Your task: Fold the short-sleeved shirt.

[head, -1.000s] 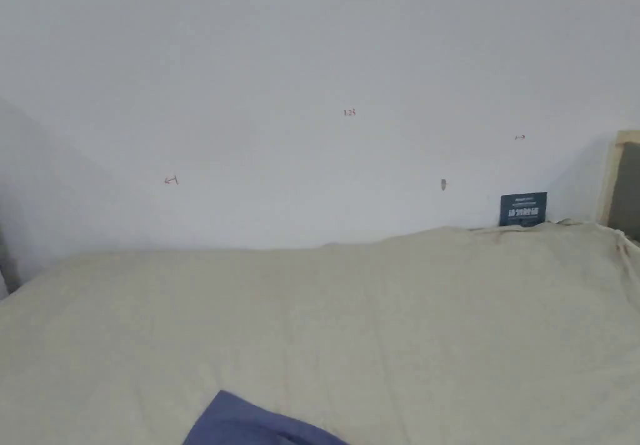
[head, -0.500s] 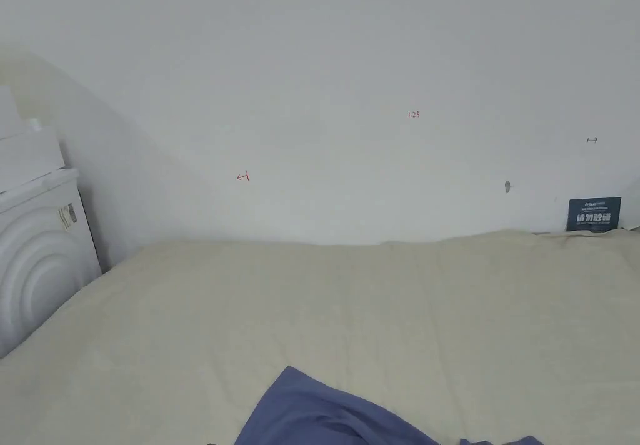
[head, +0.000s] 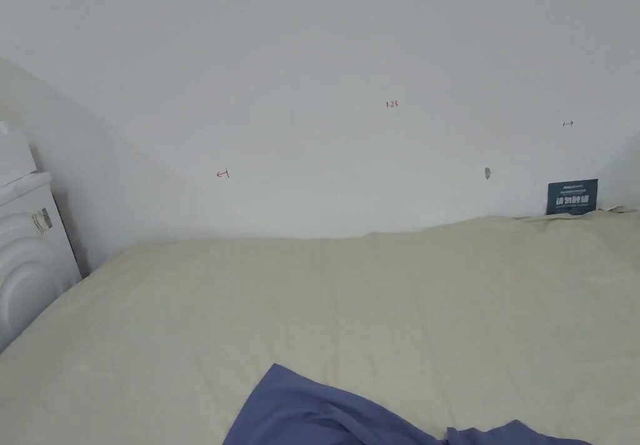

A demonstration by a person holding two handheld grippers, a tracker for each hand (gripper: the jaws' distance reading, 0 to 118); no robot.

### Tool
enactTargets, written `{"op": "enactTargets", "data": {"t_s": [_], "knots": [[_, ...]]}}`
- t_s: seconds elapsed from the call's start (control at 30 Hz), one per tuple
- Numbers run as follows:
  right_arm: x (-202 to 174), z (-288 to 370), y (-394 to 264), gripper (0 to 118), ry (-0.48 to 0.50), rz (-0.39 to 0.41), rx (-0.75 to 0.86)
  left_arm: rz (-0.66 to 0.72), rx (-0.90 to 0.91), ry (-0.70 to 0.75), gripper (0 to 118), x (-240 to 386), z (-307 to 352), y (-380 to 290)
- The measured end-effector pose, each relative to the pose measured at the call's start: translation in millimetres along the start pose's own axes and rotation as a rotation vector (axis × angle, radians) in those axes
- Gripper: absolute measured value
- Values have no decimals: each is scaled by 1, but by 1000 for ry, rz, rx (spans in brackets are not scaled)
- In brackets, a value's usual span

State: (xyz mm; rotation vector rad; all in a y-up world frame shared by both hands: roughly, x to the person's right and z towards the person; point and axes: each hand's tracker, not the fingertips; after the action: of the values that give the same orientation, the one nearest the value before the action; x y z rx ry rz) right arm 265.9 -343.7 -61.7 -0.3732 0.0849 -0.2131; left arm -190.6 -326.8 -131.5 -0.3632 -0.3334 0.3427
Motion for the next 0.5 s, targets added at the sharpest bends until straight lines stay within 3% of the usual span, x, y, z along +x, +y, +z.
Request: {"op": "enactTargets", "data": {"t_s": [0.23,0.3,0.37,0.4,0.43,0.47,0.5], "knots": [[20,-21,-20,3,4,-85,-82,-72,-170,33,0,-17,-104,24],[30,-30,-26,3,-9,-97,-115,-180,-208,58,1,-25,-154,35],[37,-39,-30,3,-29,-115,-145,-240,-260,54,16,-35,-208,44],[40,-43,-32,3,-38,-133,-160,-269,-285,58,32,-41,-235,47],[45,-47,-34,3,-48,-150,-173,-285,-329,48,58,-48,-266,49],[49,-52,-37,3,-60,-171,-190,-315,-343,47,72,-55,-293,49],[54,-55,-40,3,-74,-203,-206,-364,-368,62,77,-58,-321,49]]}}
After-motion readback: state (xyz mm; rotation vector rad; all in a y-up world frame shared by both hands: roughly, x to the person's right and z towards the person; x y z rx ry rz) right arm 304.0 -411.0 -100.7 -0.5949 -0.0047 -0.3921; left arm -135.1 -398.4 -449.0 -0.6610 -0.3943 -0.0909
